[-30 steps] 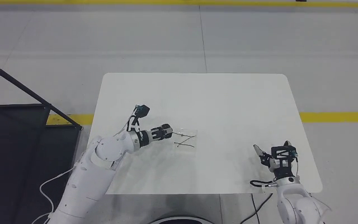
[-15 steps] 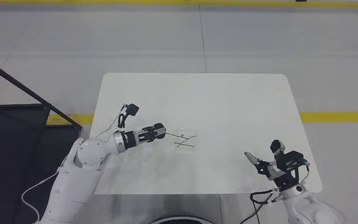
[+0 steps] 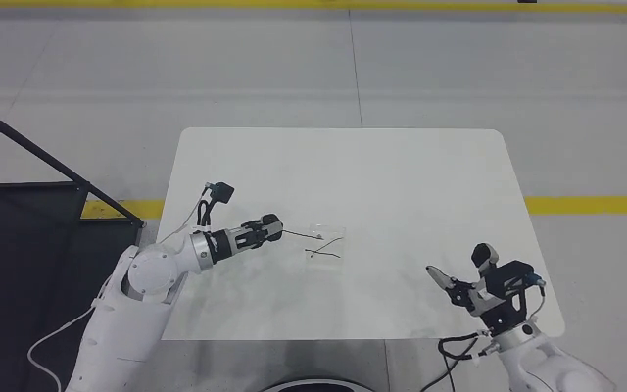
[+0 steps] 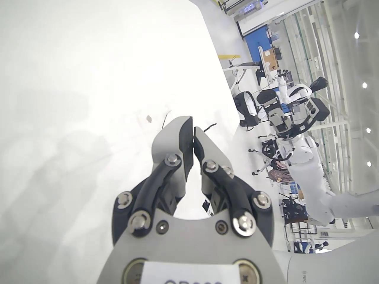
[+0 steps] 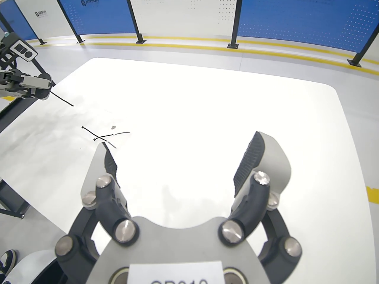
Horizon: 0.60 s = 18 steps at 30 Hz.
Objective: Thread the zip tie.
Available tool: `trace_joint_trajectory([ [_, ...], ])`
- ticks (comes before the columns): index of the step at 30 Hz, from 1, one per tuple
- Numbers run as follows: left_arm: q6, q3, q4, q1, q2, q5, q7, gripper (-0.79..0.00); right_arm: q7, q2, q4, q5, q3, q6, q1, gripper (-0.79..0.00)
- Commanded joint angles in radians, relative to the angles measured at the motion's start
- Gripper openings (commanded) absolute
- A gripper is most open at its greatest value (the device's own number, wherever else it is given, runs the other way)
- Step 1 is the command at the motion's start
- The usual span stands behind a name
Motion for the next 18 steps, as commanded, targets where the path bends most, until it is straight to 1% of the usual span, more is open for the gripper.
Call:
trace_joint_trajectory([
  [1,0.003,0.005,-0.008,0.006,0.0,-0.001,0.019,-0.785,0.0,0.0,0.0,0.0,0.0,0.0,0.0,0.0],
  [2,0.001,0.007,-0.013,0.006,0.0,-0.006,0.021,-0.785,0.01,0.0,0.004,0.017,-0.014,-0.015,0.004,0.0],
  [4,-0.007,0.009,-0.026,0.007,0.001,-0.017,0.019,-0.785,0.072,0.002,0.022,0.064,-0.047,-0.072,0.033,0.0],
  [10,-0.037,0.015,-0.066,0.017,0.007,-0.029,-0.009,-0.785,0.334,0.006,0.111,0.301,-0.179,-0.197,0.198,0.0],
  [14,-0.045,0.029,-0.07,0.015,0.008,-0.052,-0.024,-0.785,0.455,0.005,0.175,0.45,-0.26,-0.224,0.292,0.0],
  [15,-0.045,0.032,-0.07,0.014,0.009,-0.051,-0.022,-0.785,0.493,0.006,0.192,0.483,-0.267,-0.213,0.314,0.0],
  [18,-0.046,0.037,-0.07,0.014,0.009,-0.049,-0.026,-0.785,0.506,0.006,0.196,0.488,-0.266,-0.203,0.321,0.0],
])
